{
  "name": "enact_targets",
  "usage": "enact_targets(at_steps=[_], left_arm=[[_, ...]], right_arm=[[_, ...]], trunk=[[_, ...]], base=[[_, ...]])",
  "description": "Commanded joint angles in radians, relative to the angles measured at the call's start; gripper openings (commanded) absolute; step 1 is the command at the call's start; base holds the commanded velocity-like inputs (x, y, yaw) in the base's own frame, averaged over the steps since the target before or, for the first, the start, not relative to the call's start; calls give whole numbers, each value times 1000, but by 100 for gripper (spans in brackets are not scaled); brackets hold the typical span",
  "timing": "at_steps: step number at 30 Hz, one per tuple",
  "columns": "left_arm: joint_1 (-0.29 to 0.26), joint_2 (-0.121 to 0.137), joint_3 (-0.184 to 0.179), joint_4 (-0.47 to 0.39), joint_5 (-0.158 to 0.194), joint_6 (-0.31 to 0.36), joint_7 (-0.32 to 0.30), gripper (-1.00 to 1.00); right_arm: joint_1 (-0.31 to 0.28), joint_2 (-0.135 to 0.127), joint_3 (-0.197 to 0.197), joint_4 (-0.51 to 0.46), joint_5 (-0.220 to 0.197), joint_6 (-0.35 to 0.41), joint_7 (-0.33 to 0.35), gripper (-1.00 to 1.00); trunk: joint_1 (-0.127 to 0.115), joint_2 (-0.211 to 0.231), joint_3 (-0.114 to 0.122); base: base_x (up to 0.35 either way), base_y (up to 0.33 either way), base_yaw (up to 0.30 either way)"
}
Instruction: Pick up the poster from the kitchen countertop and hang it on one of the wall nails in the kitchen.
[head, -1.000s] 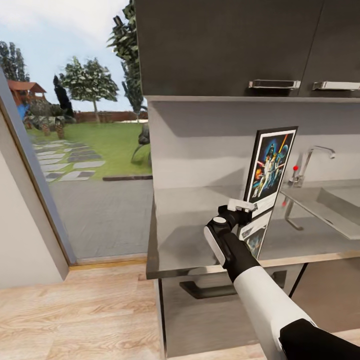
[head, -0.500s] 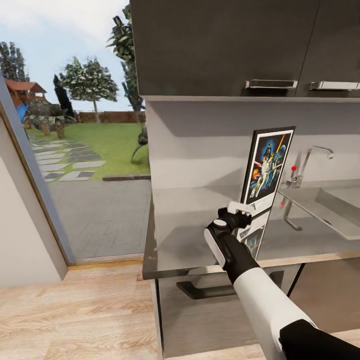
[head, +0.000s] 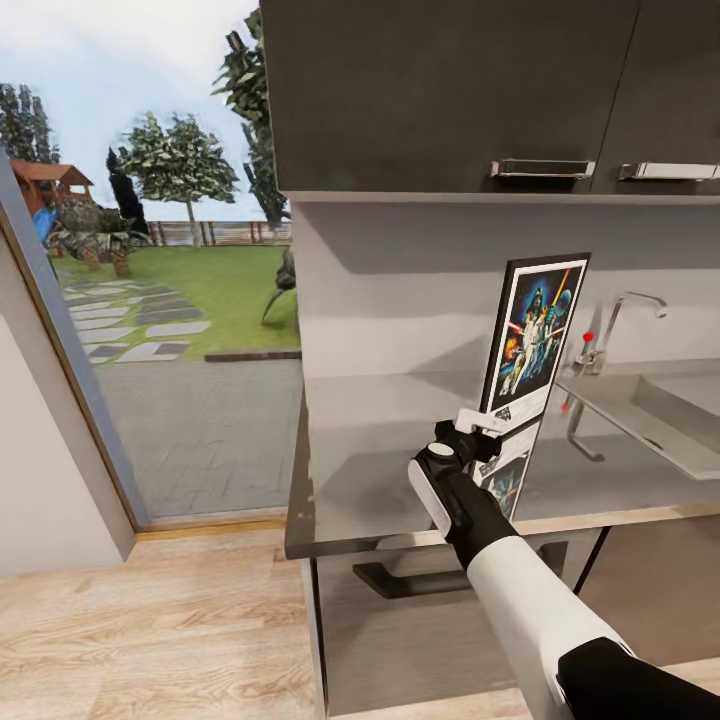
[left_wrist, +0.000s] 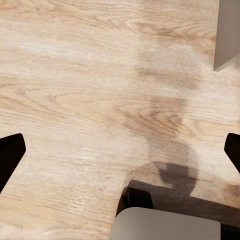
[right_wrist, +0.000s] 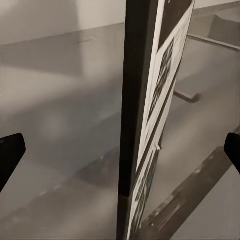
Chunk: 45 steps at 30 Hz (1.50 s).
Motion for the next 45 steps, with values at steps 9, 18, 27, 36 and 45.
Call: enact_targets(at_steps=[9, 18, 27, 36, 45], left_arm=[[0, 0, 3, -1, 0, 0, -6, 100], [-1, 0, 3, -1, -1, 0, -6, 100], [0, 0, 3, -1, -1, -1, -6, 100], [0, 0, 3, -1, 0, -1, -6, 100], [0, -1, 3, -1, -1, 0, -6, 100]], right_arm=[[0, -1, 4, -1, -7, 9, -7, 100], [-1, -1, 3, -1, -7, 9, -8, 100], [-1, -2, 1, -2, -7, 8, -8, 100], [0, -2, 1, -2, -7, 7, -8, 100], [0, -1, 1, -1, -7, 7, -8, 100]], trunk=[[0, -1, -1], [0, -1, -1], [0, -1, -1], [0, -1, -1], [0, -1, -1]], base=[[61, -44, 0], [48, -77, 0], [62, -145, 0], [5, -13, 0], [0, 1, 0]])
